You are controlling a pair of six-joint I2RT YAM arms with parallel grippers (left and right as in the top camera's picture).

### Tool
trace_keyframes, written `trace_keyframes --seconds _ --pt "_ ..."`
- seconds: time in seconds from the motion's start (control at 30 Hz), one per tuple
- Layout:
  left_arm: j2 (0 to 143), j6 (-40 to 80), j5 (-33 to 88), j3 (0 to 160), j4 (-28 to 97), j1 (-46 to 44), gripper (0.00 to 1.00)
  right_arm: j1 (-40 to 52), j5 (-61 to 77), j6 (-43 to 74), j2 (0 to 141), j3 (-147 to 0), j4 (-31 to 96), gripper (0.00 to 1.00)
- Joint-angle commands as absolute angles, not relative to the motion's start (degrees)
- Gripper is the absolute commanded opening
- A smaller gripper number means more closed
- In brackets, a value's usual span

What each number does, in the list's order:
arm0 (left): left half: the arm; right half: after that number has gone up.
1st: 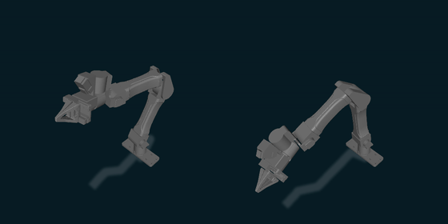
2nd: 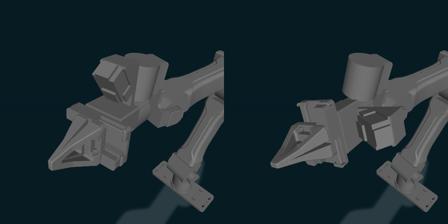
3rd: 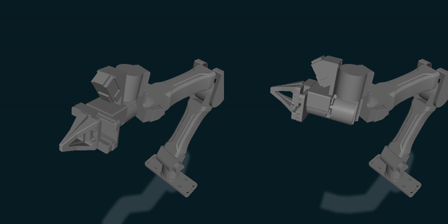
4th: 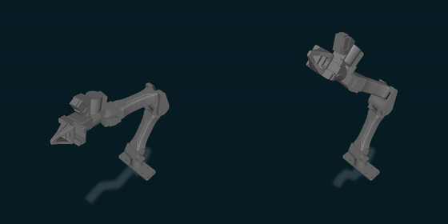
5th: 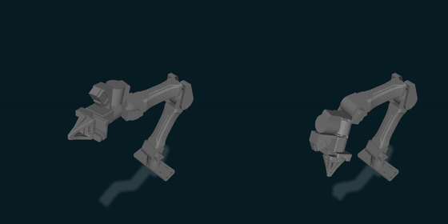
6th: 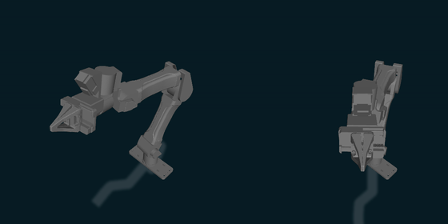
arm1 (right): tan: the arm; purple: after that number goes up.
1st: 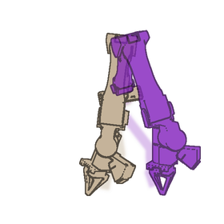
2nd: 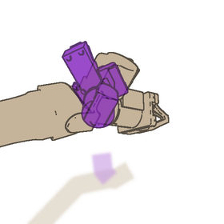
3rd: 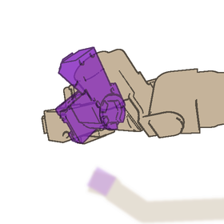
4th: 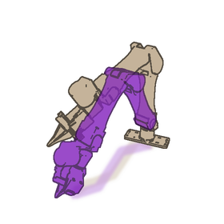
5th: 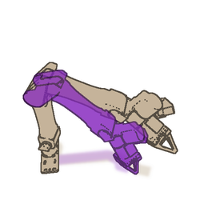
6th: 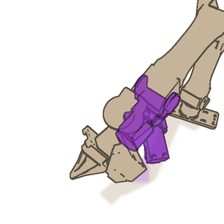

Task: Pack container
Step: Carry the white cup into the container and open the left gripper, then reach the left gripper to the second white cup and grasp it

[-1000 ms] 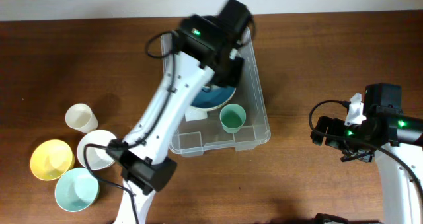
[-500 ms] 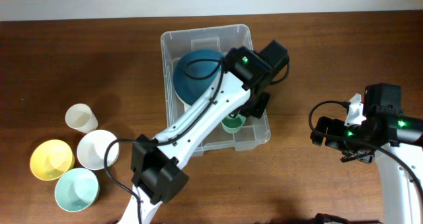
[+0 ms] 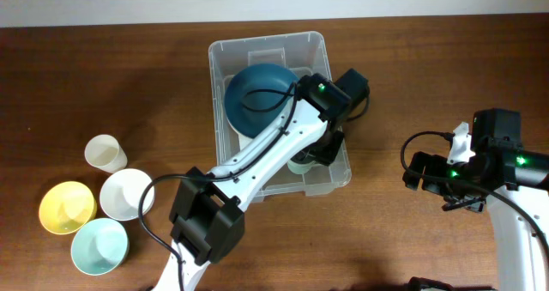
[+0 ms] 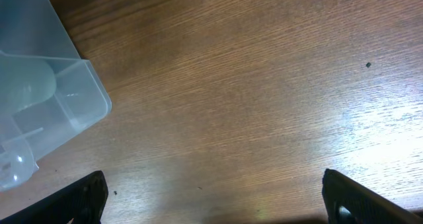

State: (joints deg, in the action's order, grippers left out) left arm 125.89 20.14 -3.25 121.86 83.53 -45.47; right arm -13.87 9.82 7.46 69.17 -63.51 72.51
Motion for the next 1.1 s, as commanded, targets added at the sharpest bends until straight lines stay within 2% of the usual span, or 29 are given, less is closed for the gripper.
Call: trace_keyframes --seconds 0.0,0.13,0.2,0.23,0.3,0.33,0.43,0.57,0.7,1.07 --pt "118.5 21.7 -9.7 126.0 85.4 -40.5 0.52 -13.5 9.9 7.3 68.9 -63.4 72.6 0.99" --pt "107.0 29.4 -14.9 126.3 89.1 -27.9 0.58 -13.5 9.9 7.3 68.9 -63.4 72.6 0.99" --pt "103.7 32.3 -14.9 126.3 91.3 -20.2 0.65 -13.5 9.9 7.3 68.9 -63.4 72.6 0.99" --pt "102.4 33.5 -14.8 126.3 92.4 -14.8 0.76 -13.5 9.9 7.3 68.9 -63.4 72.5 0.99" --pt "102.1 33.5 -14.3 126.2 93.9 -6.2 0.83 -13.5 9.9 7.3 68.9 -63.4 72.5 0.99" --pt "102.5 33.4 -14.2 124.6 93.9 -1.0 0.85 -13.5 9.9 7.3 68.9 -63.4 72.4 0.99" --pt "102.9 33.0 -14.2 118.4 91.2 5.4 0.87 -13.5 9.9 7.3 68.9 -63.4 72.4 0.99" --pt "103.6 26.2 -7.9 102.9 79.3 11.3 0.87 -13.5 9.9 7.3 68.9 -63.4 72.4 0.99" --pt "105.1 26.0 -7.3 92.2 71.6 14.1 0.87 -13.5 9.9 7.3 68.9 -63.4 72.6 0.99" --pt "113.0 21.7 -7.3 86.9 61.5 15.7 0.87 -13.5 9.9 7.3 68.9 -63.4 72.6 0.99"
